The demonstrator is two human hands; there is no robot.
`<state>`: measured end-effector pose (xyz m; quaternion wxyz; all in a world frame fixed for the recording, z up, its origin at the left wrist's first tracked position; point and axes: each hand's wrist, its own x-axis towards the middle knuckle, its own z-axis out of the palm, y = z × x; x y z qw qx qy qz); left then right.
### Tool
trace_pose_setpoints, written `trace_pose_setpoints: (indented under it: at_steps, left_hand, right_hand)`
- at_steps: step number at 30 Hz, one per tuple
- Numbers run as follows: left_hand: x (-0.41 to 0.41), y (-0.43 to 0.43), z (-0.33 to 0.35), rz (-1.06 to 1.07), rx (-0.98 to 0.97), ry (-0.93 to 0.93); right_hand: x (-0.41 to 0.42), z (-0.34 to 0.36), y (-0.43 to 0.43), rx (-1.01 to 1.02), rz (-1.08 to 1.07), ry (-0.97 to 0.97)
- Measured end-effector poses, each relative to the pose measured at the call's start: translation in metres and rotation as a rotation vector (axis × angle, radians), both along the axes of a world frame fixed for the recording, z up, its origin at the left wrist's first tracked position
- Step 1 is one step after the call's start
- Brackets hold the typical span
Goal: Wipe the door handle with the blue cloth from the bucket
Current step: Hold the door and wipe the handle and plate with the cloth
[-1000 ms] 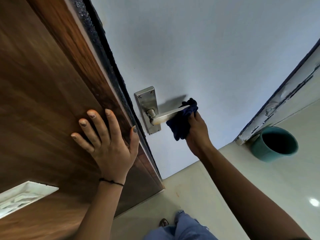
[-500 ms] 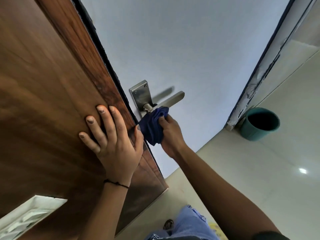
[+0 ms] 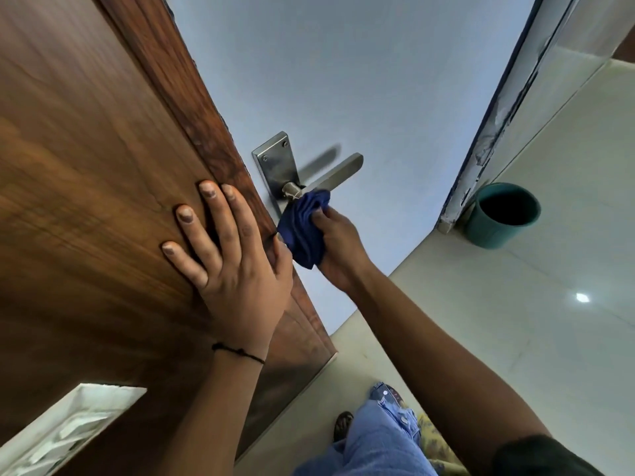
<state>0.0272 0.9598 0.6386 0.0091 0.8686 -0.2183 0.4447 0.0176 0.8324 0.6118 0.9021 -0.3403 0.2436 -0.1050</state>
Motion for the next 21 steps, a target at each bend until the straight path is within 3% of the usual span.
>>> trace_pose_setpoints:
  at_steps: [14,21]
  left_hand:
    - [-0.001,0.003,0.001,-0.006,0.039,0.06]
    - [-0.001,0.003,0.002,-0.024,0.027,0.058]
  right_hand:
    - [0.017,0.013,-0.077,0.045,-0.332,0.078]
    - [0.007,-0.001,-0.004,0.174,-0.175,-0.08]
